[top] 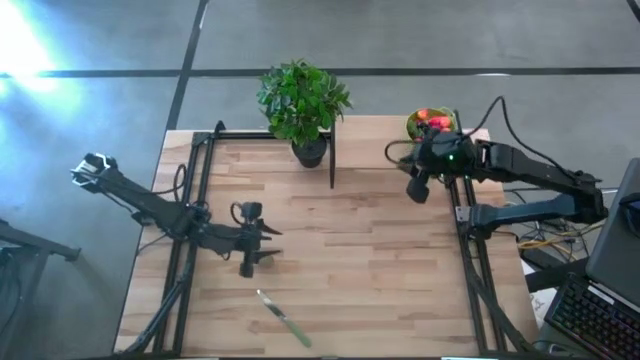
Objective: Pick & Place Fruit
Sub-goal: Put the kiwi into the green strainer bowl on the shelf
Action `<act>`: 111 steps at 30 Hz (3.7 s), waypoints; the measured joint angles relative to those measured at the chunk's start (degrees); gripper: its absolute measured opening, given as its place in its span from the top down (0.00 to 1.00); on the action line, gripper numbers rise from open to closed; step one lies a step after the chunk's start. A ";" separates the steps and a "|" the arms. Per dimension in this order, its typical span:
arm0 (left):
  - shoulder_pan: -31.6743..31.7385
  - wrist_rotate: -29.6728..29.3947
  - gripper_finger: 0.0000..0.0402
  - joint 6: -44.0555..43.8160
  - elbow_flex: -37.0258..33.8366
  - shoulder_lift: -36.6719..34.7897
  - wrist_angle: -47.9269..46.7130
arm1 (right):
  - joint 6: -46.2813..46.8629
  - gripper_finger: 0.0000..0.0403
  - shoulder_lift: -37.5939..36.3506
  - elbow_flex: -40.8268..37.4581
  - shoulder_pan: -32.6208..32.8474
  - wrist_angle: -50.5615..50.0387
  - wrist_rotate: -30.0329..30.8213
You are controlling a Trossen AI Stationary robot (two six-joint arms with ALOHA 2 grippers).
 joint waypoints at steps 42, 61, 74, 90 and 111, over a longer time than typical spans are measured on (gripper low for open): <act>-0.23 13.26 0.34 2.22 15.94 31.80 -39.26 | 0.99 0.66 0.00 -0.02 4.52 0.29 0.02; -0.10 11.70 0.34 2.37 15.89 38.63 -34.45 | 0.75 0.78 0.00 -3.33 4.52 0.37 0.02; -0.08 11.92 0.43 1.06 15.96 38.62 -34.23 | 0.56 0.86 0.02 -4.46 4.52 0.32 -0.05; 1.71 15.19 0.43 -7.07 21.22 38.66 -17.87 | 0.63 0.93 0.00 -9.32 20.41 12.50 -3.53; 13.96 31.55 0.43 -3.70 25.80 41.11 18.31 | -20.26 0.92 8.61 -13.78 41.67 25.34 -0.54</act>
